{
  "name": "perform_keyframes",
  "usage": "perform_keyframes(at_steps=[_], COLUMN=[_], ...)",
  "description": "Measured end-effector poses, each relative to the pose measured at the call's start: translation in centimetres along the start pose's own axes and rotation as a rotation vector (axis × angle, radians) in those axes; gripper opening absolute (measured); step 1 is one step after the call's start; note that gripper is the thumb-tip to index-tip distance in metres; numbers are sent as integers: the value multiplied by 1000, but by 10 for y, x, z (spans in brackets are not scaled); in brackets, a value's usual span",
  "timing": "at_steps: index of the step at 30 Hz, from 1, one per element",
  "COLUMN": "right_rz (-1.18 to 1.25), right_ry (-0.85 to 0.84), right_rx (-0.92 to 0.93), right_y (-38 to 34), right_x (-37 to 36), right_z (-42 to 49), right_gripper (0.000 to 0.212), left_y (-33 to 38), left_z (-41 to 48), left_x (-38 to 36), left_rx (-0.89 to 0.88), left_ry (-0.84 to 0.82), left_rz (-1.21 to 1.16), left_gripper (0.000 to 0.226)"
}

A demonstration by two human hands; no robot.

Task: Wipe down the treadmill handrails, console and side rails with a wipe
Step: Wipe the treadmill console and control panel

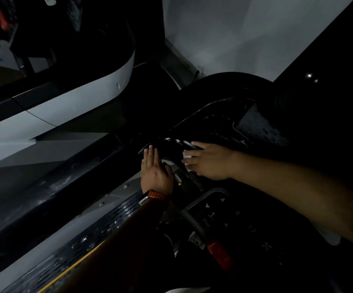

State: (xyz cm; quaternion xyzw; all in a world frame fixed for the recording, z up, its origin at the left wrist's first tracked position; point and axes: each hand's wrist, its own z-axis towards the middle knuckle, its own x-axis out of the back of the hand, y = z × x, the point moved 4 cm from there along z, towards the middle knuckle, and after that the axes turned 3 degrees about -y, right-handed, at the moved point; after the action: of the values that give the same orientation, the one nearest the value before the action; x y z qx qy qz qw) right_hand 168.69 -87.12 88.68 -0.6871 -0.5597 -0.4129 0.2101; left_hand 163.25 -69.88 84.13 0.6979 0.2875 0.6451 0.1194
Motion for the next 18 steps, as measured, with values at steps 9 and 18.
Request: perform_keyframes(at_steps=[9,18], right_rz=[31,111], right_ry=[170,409], right_rx=[200,-186], right_y=[10,-9], right_x=[-11,-33], right_z=[-67,-100], right_gripper=[22,50], left_y=[-1,-2], left_z=[-1,-1], left_x=[-2,-3], left_rx=[5,-1], left_ry=[6,19], left_rz=[-27,-34], left_gripper=[83,81])
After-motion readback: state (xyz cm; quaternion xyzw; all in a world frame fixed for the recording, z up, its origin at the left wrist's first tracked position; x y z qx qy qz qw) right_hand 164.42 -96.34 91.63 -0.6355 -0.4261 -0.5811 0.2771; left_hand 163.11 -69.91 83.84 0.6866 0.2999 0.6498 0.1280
